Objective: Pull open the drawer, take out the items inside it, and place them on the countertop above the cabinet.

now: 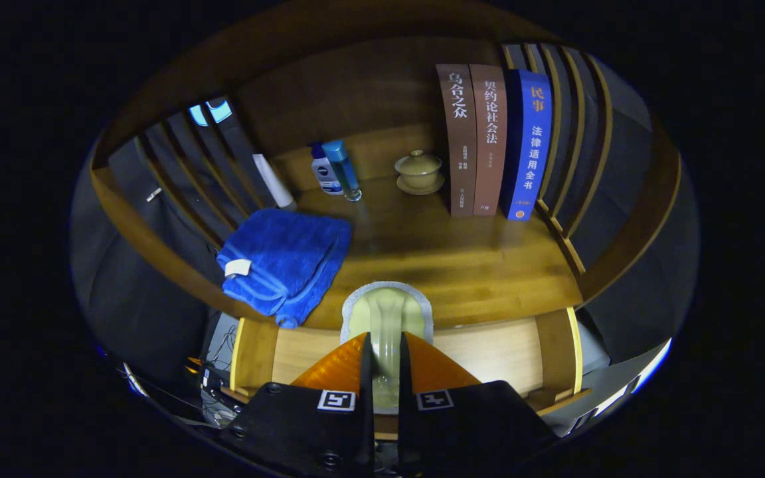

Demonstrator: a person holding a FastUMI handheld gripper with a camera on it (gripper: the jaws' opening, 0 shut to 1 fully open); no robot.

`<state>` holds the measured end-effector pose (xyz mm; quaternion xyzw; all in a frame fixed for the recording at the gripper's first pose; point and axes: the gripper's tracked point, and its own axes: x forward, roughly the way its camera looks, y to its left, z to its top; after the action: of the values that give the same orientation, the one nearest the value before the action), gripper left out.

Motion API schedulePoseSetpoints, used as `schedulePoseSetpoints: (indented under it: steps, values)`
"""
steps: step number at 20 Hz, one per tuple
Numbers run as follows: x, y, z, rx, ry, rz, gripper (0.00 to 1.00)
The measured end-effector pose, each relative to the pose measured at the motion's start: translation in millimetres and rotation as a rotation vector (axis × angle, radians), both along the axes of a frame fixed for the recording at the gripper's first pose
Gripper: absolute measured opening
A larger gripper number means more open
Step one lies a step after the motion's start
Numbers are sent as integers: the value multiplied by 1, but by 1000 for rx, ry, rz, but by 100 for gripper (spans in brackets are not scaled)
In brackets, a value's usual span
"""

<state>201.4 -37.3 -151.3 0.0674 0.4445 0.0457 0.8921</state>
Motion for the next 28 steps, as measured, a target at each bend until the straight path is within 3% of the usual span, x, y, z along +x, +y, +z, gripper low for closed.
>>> schedulePoseSetpoints:
  steps: [10,16,20,27,28]
  values:
    - [102,-3,-35,-119,54,-28,19]
    - [117,4,-54,-145,102,-36,19]
    - [117,8,-61,-130,99,-42,27]
    - [117,3,-35,-162,-12,-38,99]
    - [114,3,-27,-158,-46,-36,99]
